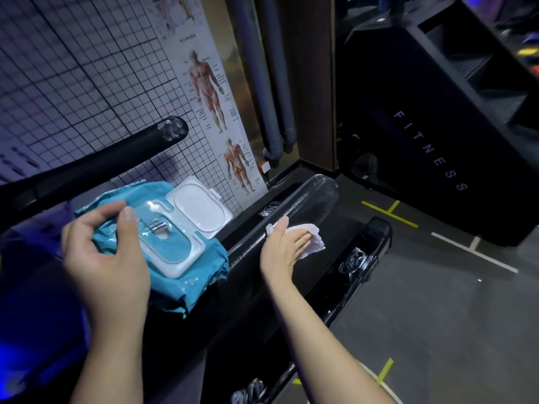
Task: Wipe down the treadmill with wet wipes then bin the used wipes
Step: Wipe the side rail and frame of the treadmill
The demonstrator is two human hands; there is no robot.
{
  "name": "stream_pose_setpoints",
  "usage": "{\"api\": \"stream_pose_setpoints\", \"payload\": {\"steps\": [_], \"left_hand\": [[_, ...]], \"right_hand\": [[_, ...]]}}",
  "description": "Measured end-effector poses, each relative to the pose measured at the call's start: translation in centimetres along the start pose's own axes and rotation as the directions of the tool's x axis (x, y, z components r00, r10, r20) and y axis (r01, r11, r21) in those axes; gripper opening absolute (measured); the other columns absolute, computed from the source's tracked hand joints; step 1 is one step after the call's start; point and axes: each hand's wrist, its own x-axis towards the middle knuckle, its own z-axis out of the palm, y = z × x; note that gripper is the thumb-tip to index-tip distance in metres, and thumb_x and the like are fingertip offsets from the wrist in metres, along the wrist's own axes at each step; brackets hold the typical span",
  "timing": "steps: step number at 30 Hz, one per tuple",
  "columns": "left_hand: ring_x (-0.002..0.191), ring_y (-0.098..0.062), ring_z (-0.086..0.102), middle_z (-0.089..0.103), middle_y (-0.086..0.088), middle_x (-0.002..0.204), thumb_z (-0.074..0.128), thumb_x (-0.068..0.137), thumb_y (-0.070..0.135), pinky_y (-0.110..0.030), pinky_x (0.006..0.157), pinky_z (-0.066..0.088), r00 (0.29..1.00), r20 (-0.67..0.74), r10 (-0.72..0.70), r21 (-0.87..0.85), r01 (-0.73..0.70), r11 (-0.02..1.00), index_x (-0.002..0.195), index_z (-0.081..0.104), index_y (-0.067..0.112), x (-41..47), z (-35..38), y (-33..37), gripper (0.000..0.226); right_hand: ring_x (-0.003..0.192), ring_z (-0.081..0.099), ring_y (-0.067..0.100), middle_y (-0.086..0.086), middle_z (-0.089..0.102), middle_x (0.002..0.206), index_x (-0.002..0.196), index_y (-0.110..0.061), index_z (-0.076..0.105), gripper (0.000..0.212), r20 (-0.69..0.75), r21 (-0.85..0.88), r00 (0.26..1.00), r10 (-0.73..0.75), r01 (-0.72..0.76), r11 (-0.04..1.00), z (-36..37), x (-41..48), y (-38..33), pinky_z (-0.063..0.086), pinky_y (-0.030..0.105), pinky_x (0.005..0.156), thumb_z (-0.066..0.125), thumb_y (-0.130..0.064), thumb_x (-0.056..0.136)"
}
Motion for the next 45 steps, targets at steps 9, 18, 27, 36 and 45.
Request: {"api": "stream_pose_setpoints", "payload": {"steps": [9,18,27,36,45], "left_hand": [[0.113,-0.028,0.068,0.070,-0.014,0.120,0.067,0.095,0.038,-0.049,0.105,0.052,0.989,0.035,-0.144,-0.035,0.145,0.989,0.104,0.069,0.031,-0.8,6.9,1.7,0.012],[0.113,-0.026,0.067,0.070,-0.012,0.120,0.067,0.095,0.040,-0.048,0.106,0.051,0.987,-0.017,-0.163,0.032,0.163,0.986,0.110,0.071,0.026,-1.7,10.0,1.3,0.021],[0.113,-0.025,0.069,0.072,-0.009,0.119,0.070,0.093,0.043,-0.051,0.105,0.052,0.973,-0.090,-0.214,0.013,0.216,0.976,0.104,0.072,0.038,-2.1,9.5,0.0,0.012],[0.115,-0.025,0.068,0.071,-0.006,0.120,0.070,0.092,0.044,-0.052,0.106,0.052,0.965,-0.147,-0.216,0.051,0.225,0.973,0.102,0.072,0.044,-3.6,7.3,0.2,0.010],[0.113,-0.026,0.070,0.073,-0.005,0.119,0.073,0.090,0.044,-0.055,0.103,0.054,0.942,-0.214,-0.260,-0.032,0.259,0.965,0.099,0.072,0.050,-3.8,6.1,-0.3,0.011]], "right_hand": [[0.153,-0.019,0.021,0.015,-0.020,0.165,0.154,0.002,-0.017,0.081,-0.006,-0.003,1.000,0.029,-0.029,1.000,-2.6,6.1,-1.3,-0.006,0.042,0.125,0.018,-0.053,0.106],[0.151,0.003,0.027,0.024,-0.001,0.164,0.158,-0.001,0.007,0.060,-0.044,-0.070,0.999,0.026,-0.029,0.997,-5.2,12.9,-3.1,0.001,0.042,0.119,0.020,-0.035,0.110],[0.144,0.031,0.029,0.007,0.035,0.158,0.155,-0.015,0.031,0.052,-0.080,0.004,0.990,-0.118,0.119,0.993,-6.9,16.3,-4.2,0.023,0.044,0.114,0.025,-0.038,0.109],[0.072,0.060,0.011,-0.008,0.060,0.086,0.112,-0.024,0.054,0.031,-0.092,0.466,0.990,0.109,-0.054,0.883,-11.4,17.5,-5.0,0.049,0.026,0.063,0.032,-0.046,0.107],[0.039,0.038,0.017,0.000,0.045,0.054,0.081,-0.017,0.056,0.039,0.045,0.591,0.944,0.326,-0.288,0.753,-13.3,13.8,0.7,0.030,0.015,0.038,0.045,-0.049,0.101]]}}
